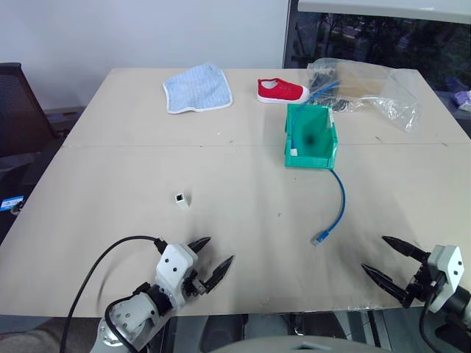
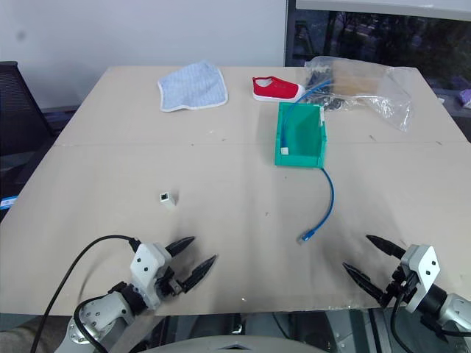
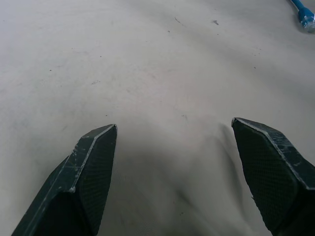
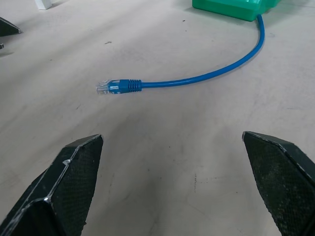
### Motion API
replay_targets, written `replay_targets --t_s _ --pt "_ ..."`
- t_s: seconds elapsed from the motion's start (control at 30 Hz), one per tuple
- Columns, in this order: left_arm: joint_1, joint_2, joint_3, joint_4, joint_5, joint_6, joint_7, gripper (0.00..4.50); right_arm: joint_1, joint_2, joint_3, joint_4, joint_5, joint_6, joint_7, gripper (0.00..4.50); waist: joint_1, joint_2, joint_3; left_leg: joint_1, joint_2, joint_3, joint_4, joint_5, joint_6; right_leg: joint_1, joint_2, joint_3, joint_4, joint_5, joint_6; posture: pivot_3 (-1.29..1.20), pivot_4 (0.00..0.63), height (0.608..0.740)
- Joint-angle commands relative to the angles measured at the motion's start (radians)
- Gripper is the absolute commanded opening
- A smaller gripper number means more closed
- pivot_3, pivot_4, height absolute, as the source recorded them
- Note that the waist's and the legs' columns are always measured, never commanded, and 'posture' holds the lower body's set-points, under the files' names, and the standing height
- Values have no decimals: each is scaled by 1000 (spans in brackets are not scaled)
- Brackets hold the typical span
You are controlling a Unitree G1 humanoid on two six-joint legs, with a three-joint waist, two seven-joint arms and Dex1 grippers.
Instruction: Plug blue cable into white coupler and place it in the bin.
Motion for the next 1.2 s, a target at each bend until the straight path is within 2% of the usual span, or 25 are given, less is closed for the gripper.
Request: replay_targets --t_s 0.03,0.3,0.6,0.77,0.87,1.0,1.2 --pt "-10 15 16 -53 -25 31 -4 3816 -18 -14 -5 -4 5 22 -8 4487 0 0 0 0 0 0 0 0 0 0 0 0 0 0 0 0 150 740" --pt "-33 52 29 -107 -54 80 -26 3816 -61 -24 17 24 -20 49 -13 4487 0 0 -1 0 0 0 0 0 0 0 0 1 1 0 0 0 150 740" --pt "-66 46 14 -111 -53 102 -26 3816 -81 -42 10 33 -30 31 6 4487 0 0 -1 1 0 0 1 0 0 0 2 2 2 0 0 0 150 740" --pt "-111 84 21 -115 -86 151 -68 3816 -154 -113 18 -8 -13 57 51 4487 -1 0 -1 1 0 0 1 0 0 0 4 4 2 0 0 0 150 740" --pt "-183 147 14 -118 -124 181 -148 3816 -241 -186 76 -45 -32 114 80 4487 -1 0 0 3 -1 1 2 0 0 0 5 5 6 0 0 0 150 740" --pt "-343 221 11 -121 -233 252 -263 3816 -414 -287 243 -44 -159 176 114 4487 0 -1 0 5 0 0 2 0 0 0 6 5 10 0 -1 0 150 740" --pt "-530 354 -53 -95 -291 284 -495 3816 -702 -276 464 58 -239 151 260 4487 -4 -2 2 4 -1 1 2 0 0 0 7 7 10 1 2 0 150 740"
